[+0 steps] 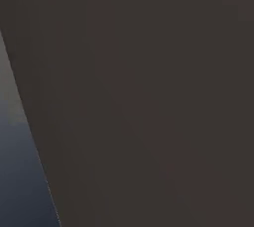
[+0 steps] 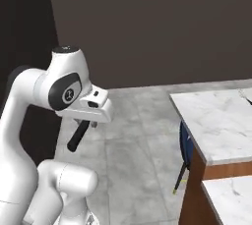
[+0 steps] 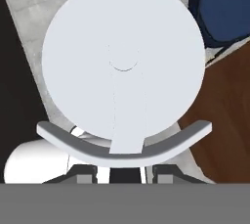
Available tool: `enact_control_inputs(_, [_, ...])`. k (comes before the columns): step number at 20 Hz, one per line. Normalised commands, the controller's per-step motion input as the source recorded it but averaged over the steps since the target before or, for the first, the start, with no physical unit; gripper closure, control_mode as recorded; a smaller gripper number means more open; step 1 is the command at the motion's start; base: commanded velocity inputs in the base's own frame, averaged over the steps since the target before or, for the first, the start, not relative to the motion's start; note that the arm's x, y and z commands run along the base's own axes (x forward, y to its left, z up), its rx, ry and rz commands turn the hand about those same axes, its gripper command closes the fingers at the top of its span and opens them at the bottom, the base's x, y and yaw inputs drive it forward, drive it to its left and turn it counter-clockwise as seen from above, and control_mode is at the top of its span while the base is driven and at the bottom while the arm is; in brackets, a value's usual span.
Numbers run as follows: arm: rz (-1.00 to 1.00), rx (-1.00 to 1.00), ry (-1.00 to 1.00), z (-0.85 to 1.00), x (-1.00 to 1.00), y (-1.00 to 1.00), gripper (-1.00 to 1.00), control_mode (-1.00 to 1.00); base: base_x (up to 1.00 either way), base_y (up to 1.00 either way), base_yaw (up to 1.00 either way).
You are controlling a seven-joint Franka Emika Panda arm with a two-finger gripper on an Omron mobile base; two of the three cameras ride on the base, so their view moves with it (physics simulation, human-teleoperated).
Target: Take the pizza cutter from the drawer on the left and place it on the dining counter for cutting.
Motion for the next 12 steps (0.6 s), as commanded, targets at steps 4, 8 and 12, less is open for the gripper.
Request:
enact_control_inputs(4, [0.0, 0.0, 0.0, 0.0, 0.0, 0.0, 1.0, 1.0, 0.45, 0.02, -0.7])
enact_control_inputs(8, [0.0, 0.0, 0.0, 0.0, 0.0, 0.0, 1.0, 1.0, 0.52, 0.2, -0.68])
enact_control_inputs(12, [0.0, 0.0, 0.0, 0.0, 0.0, 0.0, 1.0, 1.0, 0.54, 0.57, -0.6])
